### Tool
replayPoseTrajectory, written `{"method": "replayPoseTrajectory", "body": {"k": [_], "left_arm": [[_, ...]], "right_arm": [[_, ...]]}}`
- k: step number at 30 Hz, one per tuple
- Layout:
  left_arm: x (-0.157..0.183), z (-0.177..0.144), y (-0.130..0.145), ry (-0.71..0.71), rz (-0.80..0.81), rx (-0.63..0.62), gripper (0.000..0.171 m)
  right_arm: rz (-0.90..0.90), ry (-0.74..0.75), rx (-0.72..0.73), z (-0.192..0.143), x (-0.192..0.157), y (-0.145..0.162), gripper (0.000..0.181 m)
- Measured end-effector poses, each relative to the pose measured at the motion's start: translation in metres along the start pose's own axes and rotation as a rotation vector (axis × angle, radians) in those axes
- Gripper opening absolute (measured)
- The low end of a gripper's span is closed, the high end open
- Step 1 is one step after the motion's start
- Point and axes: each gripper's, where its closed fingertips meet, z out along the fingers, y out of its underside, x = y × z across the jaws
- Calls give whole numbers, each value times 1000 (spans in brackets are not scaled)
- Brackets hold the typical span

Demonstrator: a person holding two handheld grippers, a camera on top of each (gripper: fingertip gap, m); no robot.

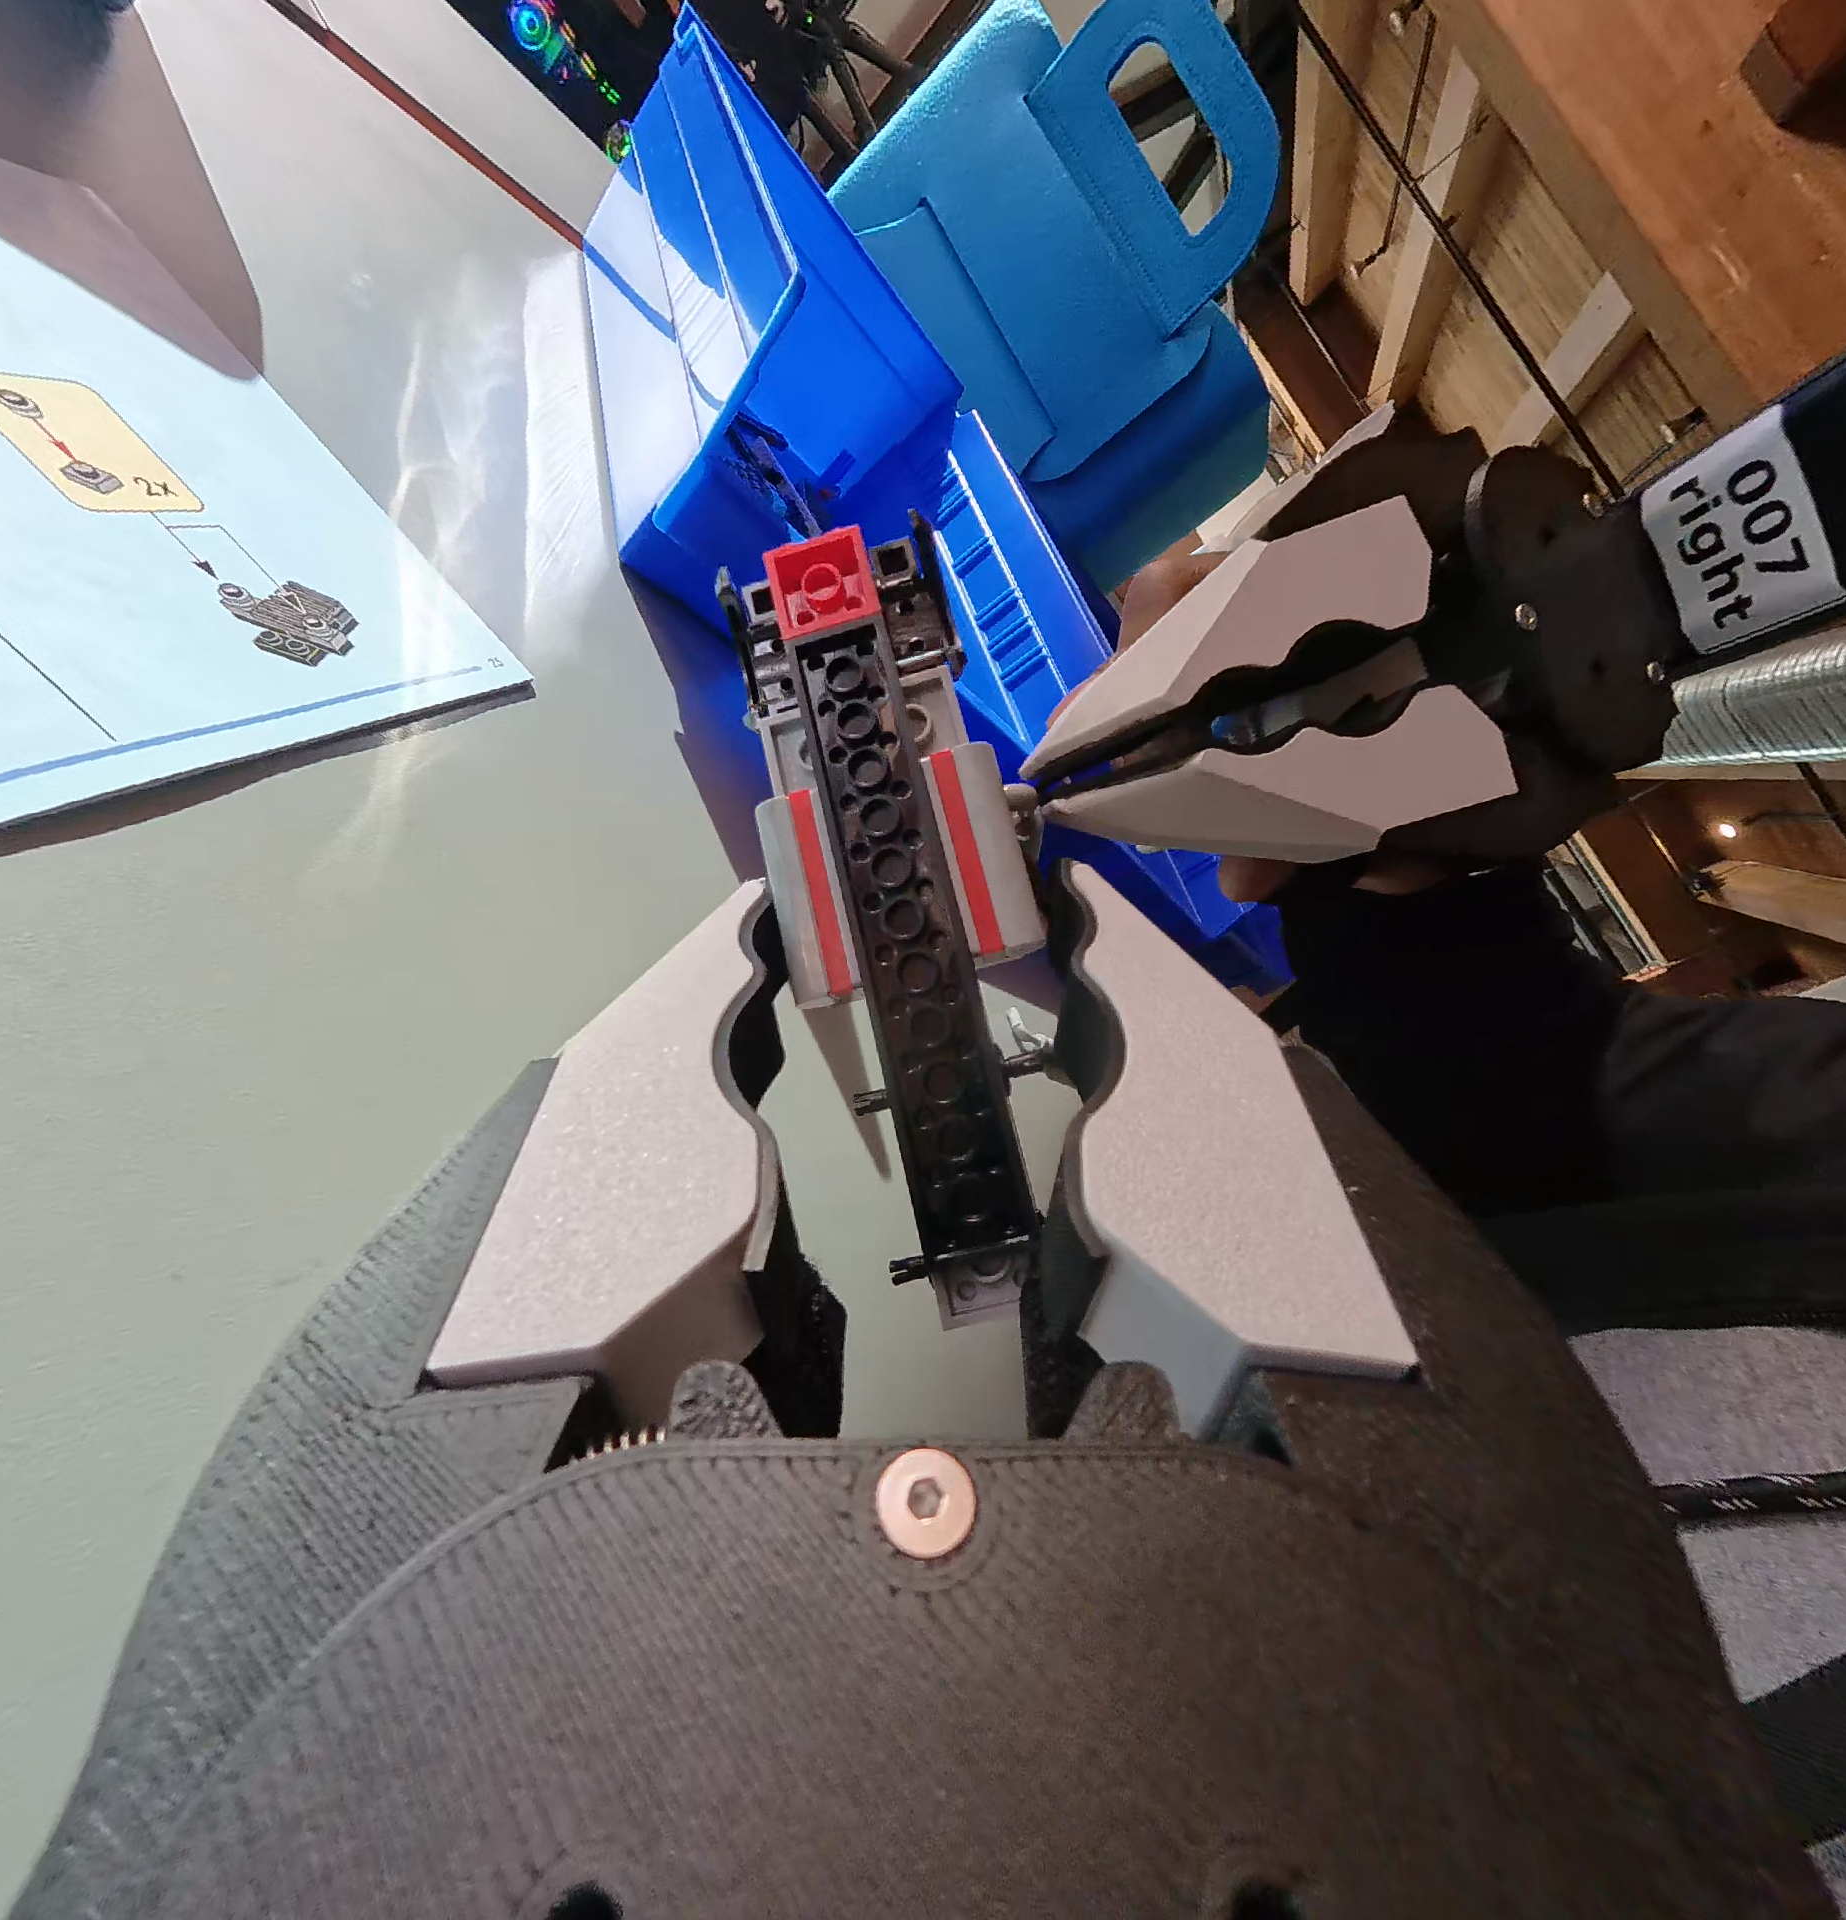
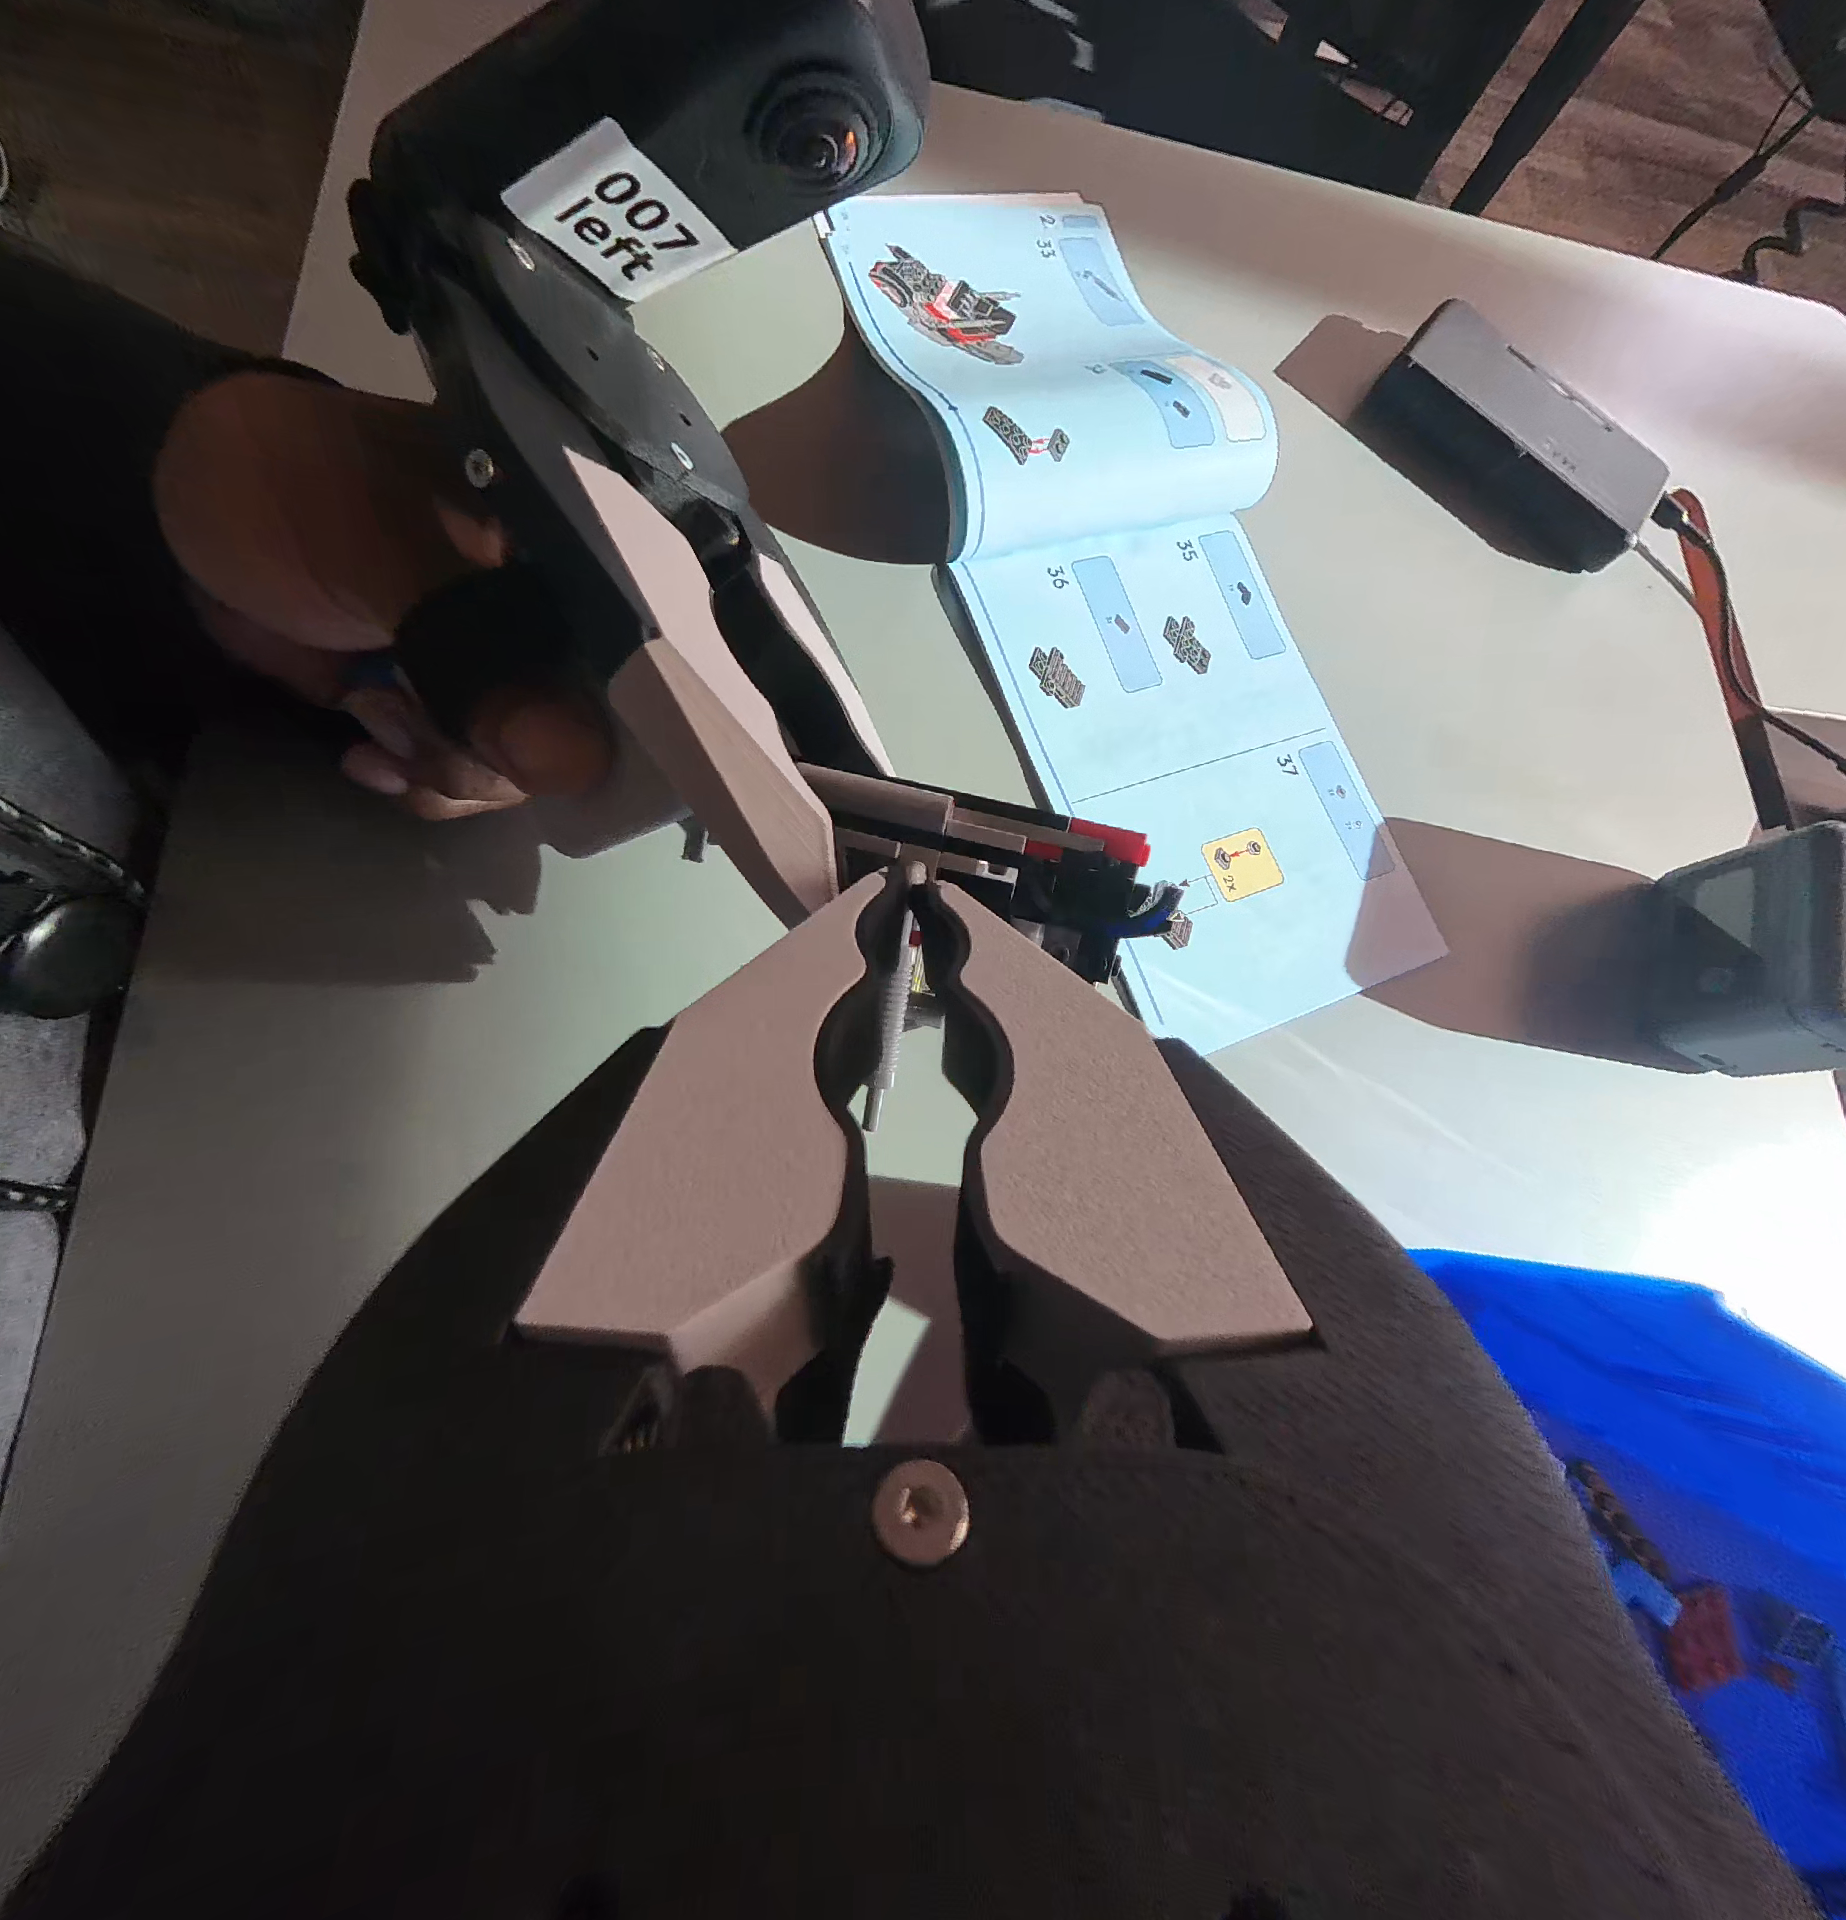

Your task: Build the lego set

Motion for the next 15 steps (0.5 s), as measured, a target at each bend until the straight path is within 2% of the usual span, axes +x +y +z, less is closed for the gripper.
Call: {"method": "replayPoseTrajectory", "body": {"k": [15], "left_arm": [[0,0,0,-14,27,7,51]], "right_arm": [[-31,10,-50,2,-1,1,6]]}}
